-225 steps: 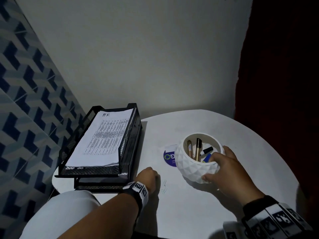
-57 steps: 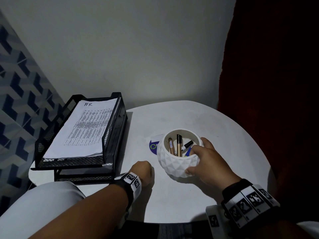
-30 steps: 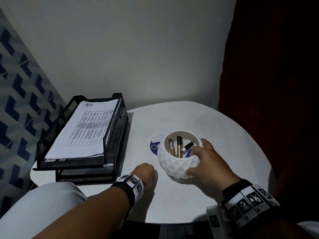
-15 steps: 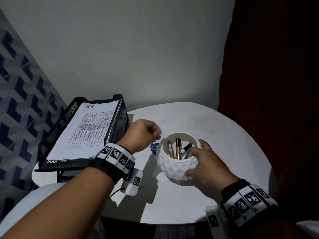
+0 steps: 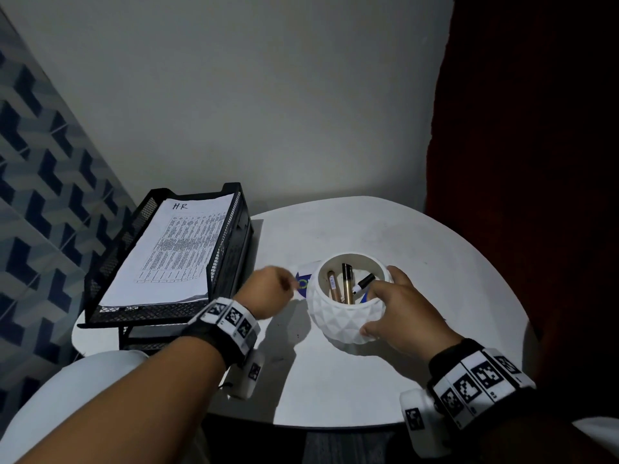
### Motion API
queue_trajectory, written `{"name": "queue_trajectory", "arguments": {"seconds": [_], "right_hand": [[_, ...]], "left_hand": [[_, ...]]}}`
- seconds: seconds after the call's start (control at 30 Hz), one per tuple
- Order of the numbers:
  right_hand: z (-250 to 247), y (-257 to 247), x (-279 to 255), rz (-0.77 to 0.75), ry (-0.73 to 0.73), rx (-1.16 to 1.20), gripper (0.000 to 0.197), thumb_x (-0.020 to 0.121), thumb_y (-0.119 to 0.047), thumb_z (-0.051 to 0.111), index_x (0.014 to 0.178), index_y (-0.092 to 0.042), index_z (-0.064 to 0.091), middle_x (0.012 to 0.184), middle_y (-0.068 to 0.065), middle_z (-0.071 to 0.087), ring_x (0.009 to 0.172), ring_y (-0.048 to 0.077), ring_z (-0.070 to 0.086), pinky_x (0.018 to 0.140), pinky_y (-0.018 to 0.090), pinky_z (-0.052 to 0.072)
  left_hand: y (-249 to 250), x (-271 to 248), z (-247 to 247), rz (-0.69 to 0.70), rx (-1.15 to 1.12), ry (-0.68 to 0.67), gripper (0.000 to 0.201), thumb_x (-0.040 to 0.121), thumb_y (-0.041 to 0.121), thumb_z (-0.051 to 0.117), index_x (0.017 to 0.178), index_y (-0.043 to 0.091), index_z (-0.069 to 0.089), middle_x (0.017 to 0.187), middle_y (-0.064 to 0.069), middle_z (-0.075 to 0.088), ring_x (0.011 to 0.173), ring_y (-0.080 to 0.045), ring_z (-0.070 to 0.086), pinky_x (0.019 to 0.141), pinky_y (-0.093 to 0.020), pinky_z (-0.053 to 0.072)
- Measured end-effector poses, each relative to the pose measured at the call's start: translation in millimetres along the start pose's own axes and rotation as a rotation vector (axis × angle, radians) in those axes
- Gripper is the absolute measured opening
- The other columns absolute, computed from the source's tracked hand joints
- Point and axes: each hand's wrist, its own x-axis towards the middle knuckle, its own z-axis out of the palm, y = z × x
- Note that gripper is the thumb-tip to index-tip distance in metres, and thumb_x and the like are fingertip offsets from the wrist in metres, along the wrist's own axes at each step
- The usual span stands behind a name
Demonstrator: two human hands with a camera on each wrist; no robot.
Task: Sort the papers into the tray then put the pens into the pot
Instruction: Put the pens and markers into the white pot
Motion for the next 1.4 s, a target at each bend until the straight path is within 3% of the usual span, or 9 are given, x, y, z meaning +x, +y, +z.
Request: {"name": "queue_trajectory", "arguments": {"seconds": [0.23, 0.4, 0.6, 0.73, 0.83, 0.93, 1.2, 1.3, 1.4], "right_hand": [[-0.5, -0.5, -0.5, 0.001, -0.004, 0.001, 0.044, 0.064, -0.033, 0.089, 0.074, -0.044, 0.048, 0.140, -0.015, 0.035, 0.099, 0.019, 0.061, 0.080, 0.031, 0.052], [-1.2, 0.9, 0.7, 0.007, -0.001, 0.011, 0.041, 0.064, -0.033, 0.089, 0.081, -0.042, 0.054, 0.139, -0.016, 0.036, 0.100, 0.018, 0.062, 0.084, 0.034, 0.056], [-0.8, -0.5, -0.5, 0.019, -0.017, -0.009, 0.043, 0.066, -0.032, 0.090, 0.076, -0.042, 0.049, 0.144, -0.014, 0.034, 0.102, 0.020, 0.060, 0.081, 0.030, 0.051], [-0.8, -0.2, -1.5, 0.013, -0.026, -0.010, 0.043, 0.067, -0.031, 0.090, 0.076, -0.043, 0.049, 0.145, -0.014, 0.033, 0.101, 0.018, 0.060, 0.077, 0.027, 0.046], [-0.8, -1.3, -1.8, 0.010, -0.032, 0.000, 0.045, 0.066, -0.031, 0.089, 0.074, -0.045, 0.047, 0.146, -0.013, 0.033, 0.104, 0.020, 0.061, 0.080, 0.028, 0.048], [0.5, -7.3, -2.7, -0.010, -0.045, 0.001, 0.045, 0.065, -0.031, 0.090, 0.074, -0.045, 0.048, 0.149, -0.012, 0.032, 0.108, 0.021, 0.060, 0.085, 0.031, 0.053], [11.3, -24.6, -9.5, -0.085, -0.083, 0.004, 0.048, 0.063, -0.033, 0.091, 0.076, -0.051, 0.048, 0.143, -0.015, 0.035, 0.106, 0.019, 0.061, 0.084, 0.033, 0.054], [11.5, -21.9, -13.1, -0.063, -0.096, -0.023, 0.046, 0.063, -0.035, 0.092, 0.087, -0.045, 0.053, 0.145, -0.014, 0.033, 0.105, 0.019, 0.061, 0.084, 0.034, 0.054], [9.9, -20.2, -15.7, -0.041, -0.098, -0.059, 0.046, 0.064, -0.034, 0.092, 0.096, -0.041, 0.059, 0.149, -0.012, 0.031, 0.110, 0.021, 0.061, 0.087, 0.033, 0.052]], "left_hand": [[-35.2, -23.9, 49.5, -0.120, 0.442, -0.406, 0.034, 0.070, 0.027, 0.066, 0.100, 0.014, 0.076, 0.103, -0.005, 0.076, 0.099, -0.024, 0.071, 0.079, -0.026, 0.056], [-36.9, -26.3, 63.0, -0.073, 0.501, -0.387, 0.023, 0.082, 0.010, 0.063, 0.101, 0.014, 0.076, 0.107, -0.007, 0.075, 0.105, -0.026, 0.068, 0.077, -0.025, 0.050], [-37.9, -27.3, 65.1, -0.070, 0.421, -0.415, 0.024, 0.079, 0.012, 0.066, 0.058, 0.025, 0.064, 0.059, 0.011, 0.053, 0.083, -0.020, 0.067, 0.055, -0.013, 0.041], [-30.7, -18.2, 42.4, -0.133, 0.192, -0.168, 0.014, 0.070, 0.026, 0.066, 0.059, 0.018, 0.067, 0.049, 0.009, 0.058, 0.061, -0.016, 0.064, 0.063, -0.022, 0.053], [-12.4, 0.7, 3.4, -0.078, -0.220, 0.007, 0.016, 0.071, 0.005, 0.065, 0.058, 0.014, 0.070, 0.056, -0.004, 0.067, 0.055, -0.020, 0.059, 0.065, -0.036, 0.054], [18.2, 0.6, -26.2, 0.051, -0.404, 0.097, 0.018, 0.081, -0.006, 0.069, 0.074, 0.010, 0.071, 0.066, -0.009, 0.066, 0.063, -0.020, 0.060, 0.065, -0.034, 0.052], [17.2, -20.5, -17.0, 0.119, -0.330, 0.134, 0.038, 0.093, -0.005, 0.052, 0.093, 0.022, 0.078, 0.083, 0.015, 0.072, 0.072, 0.001, 0.067, 0.070, -0.017, 0.053], [-21.7, -23.3, -14.2, 0.005, -0.160, 0.129, 0.039, 0.087, -0.005, 0.053, 0.092, 0.028, 0.073, 0.095, 0.011, 0.071, 0.083, -0.007, 0.067, 0.073, -0.019, 0.048], [-60.6, -26.9, 2.4, -0.079, 0.121, -0.081, 0.025, 0.090, 0.012, 0.064, 0.110, 0.026, 0.072, 0.104, 0.005, 0.071, 0.094, -0.019, 0.070, 0.070, -0.020, 0.050]]}}
